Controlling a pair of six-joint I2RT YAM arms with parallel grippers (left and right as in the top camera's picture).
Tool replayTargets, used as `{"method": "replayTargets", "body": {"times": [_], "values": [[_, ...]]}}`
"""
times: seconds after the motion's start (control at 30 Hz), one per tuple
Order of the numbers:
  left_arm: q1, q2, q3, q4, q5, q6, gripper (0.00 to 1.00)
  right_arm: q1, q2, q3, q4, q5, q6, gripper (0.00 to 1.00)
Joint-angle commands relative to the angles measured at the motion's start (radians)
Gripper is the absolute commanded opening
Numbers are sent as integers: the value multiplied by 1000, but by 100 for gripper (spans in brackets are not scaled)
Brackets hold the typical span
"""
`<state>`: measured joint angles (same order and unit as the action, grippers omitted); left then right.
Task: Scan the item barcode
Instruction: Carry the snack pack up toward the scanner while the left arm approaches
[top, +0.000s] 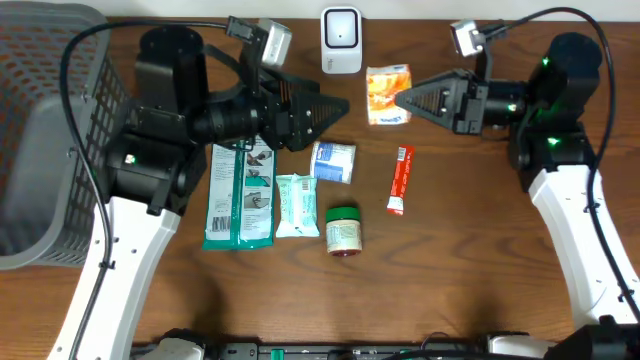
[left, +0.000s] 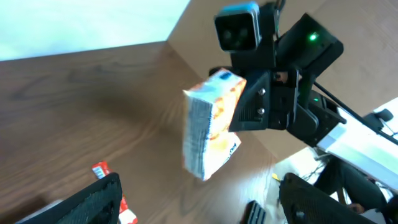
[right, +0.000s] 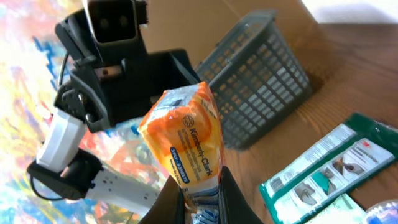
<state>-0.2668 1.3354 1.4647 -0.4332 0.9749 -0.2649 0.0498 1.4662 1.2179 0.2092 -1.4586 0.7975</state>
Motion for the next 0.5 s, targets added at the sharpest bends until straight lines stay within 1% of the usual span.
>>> {"method": "replayTargets", "body": {"times": [0.0, 0.13, 0.23, 0.33, 0.47], "values": [[-22, 6, 8, 10, 27, 9, 80, 39, 0, 12, 105, 72, 238, 1], [-27, 6, 8, 18, 27, 9, 80, 73, 0, 12, 179, 117, 299, 1], [-27, 6, 8, 24, 28, 9, 80, 102, 0, 12, 181, 148, 299, 1], [-27, 6, 8, 24, 28, 9, 77, 128, 0, 12, 181, 169, 298, 1], [-27, 6, 8, 25, 27, 9, 75, 143, 0, 12, 181, 166, 298, 1]]}}
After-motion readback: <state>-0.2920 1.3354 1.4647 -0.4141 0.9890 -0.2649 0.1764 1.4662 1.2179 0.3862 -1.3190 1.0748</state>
